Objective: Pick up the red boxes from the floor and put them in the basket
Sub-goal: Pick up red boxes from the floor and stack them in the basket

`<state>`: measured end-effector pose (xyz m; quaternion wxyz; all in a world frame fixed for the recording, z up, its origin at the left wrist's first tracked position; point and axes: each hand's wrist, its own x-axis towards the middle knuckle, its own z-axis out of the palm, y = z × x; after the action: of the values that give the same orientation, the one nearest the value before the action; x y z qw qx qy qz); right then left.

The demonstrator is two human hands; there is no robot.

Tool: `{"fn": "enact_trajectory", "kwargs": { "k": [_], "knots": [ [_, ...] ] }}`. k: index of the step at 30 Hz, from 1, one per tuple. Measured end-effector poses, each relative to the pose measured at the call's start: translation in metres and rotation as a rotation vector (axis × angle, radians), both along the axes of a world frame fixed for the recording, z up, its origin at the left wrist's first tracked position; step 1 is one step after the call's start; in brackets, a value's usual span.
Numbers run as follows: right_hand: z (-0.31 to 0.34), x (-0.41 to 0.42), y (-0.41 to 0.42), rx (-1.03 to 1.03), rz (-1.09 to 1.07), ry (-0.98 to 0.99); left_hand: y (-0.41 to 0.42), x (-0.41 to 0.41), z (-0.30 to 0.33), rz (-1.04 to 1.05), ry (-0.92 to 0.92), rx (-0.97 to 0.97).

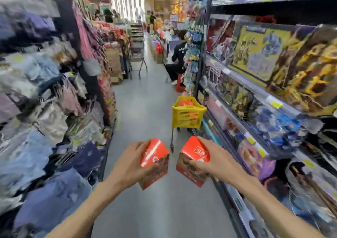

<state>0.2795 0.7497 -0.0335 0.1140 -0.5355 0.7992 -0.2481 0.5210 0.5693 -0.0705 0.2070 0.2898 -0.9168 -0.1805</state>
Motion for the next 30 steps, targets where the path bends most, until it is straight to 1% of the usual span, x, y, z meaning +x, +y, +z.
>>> {"fn": "enact_trajectory", "kwargs": {
  "k": [5,8,11,15,18,23,27,30],
  "knots": [
    [-0.002,-0.054,-0.133,-0.028,0.076,0.004,-0.112,-0.039,-0.007,0.078,0.009,0.013],
    [-0.003,-0.100,-0.211,-0.033,0.112,0.007,-0.182,-0.077,-0.006,0.114,-0.004,0.006],
    [0.002,-0.144,-0.287,-0.031,0.141,0.043,-0.249,-0.116,0.002,0.139,0.022,0.022],
    [0.005,-0.197,-0.390,-0.006,0.153,0.082,-0.342,-0.162,0.009,0.165,0.017,0.015],
    [0.003,-0.232,-0.464,-0.003,0.157,0.062,-0.416,-0.196,0.008,0.179,0.031,0.017],
    [-0.010,-0.288,-0.590,-0.017,0.124,0.082,-0.554,-0.258,-0.002,0.133,0.053,0.001],
    [-0.013,-0.337,-0.688,-0.024,0.078,0.024,-0.670,-0.318,-0.002,0.071,0.037,-0.026],
    [-0.007,-0.378,-0.750,-0.048,0.030,-0.023,-0.749,-0.372,0.007,-0.017,0.024,-0.025]
  ]
}}
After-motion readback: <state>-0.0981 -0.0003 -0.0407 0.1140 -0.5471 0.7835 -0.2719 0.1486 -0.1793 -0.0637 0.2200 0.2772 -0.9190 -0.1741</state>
